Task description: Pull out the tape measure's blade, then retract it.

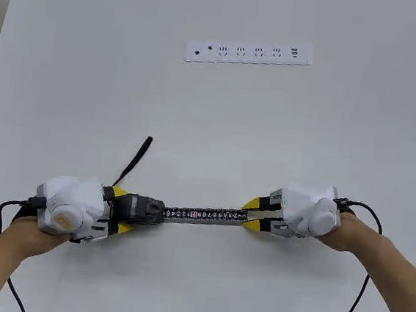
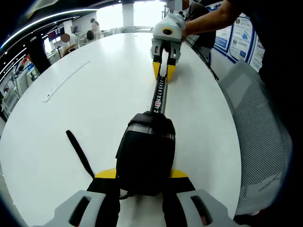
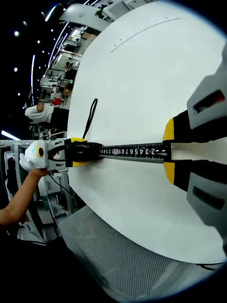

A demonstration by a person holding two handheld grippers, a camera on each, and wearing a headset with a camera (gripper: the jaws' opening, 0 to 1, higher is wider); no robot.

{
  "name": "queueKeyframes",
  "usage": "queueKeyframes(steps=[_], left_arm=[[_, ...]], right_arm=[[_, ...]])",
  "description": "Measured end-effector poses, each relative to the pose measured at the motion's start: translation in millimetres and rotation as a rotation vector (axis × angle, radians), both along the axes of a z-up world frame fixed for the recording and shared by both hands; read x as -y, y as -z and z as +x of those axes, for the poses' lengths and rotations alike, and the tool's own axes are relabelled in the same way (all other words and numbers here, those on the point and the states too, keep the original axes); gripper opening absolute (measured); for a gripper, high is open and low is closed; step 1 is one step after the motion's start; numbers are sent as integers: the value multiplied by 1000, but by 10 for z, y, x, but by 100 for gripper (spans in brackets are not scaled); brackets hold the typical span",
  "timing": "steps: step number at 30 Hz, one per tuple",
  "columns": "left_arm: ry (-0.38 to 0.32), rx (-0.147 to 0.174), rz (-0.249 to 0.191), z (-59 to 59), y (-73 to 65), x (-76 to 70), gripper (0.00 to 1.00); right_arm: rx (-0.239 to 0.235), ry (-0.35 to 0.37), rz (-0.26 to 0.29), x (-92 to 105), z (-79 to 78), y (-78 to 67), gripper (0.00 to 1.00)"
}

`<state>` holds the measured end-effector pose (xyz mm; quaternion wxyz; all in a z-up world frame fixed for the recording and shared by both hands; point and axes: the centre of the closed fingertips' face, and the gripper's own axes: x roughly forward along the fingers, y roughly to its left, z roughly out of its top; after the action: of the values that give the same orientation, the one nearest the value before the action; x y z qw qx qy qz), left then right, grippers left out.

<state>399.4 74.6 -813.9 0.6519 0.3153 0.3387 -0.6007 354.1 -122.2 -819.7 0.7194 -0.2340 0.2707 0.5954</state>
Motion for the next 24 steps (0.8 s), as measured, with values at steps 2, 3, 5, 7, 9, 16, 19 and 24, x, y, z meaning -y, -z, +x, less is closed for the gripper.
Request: queueKeyframes(steps=[2,3,5,7,9,16,19,24], left_arm=[[0,0,1,2,0,1,31],[-1,0,1,2,0,0,31],[-1,0,1,3,1,1,31],[0,0,1,4,2,1,31],[0,0,2,4,2,1,31],[-2,0,3,7,3,2,31],[-1,0,5,8,3,0,31],[0,-1,6,7,2,1,31]], right_arm=[[-1,0,-1,18,-1,0,10],[-1,1,0,26,-2,0,10],[-1,3,-1,44,-8,2,10],[-4,3,-1,60,-18,1,10],[-5,4,-2,78,-22,1,10],[-4,6,-8,142,-22,-1,10],[-4,7,-11,174,-28,-1,10],[-7,11,-13,230,-49,8,10]])
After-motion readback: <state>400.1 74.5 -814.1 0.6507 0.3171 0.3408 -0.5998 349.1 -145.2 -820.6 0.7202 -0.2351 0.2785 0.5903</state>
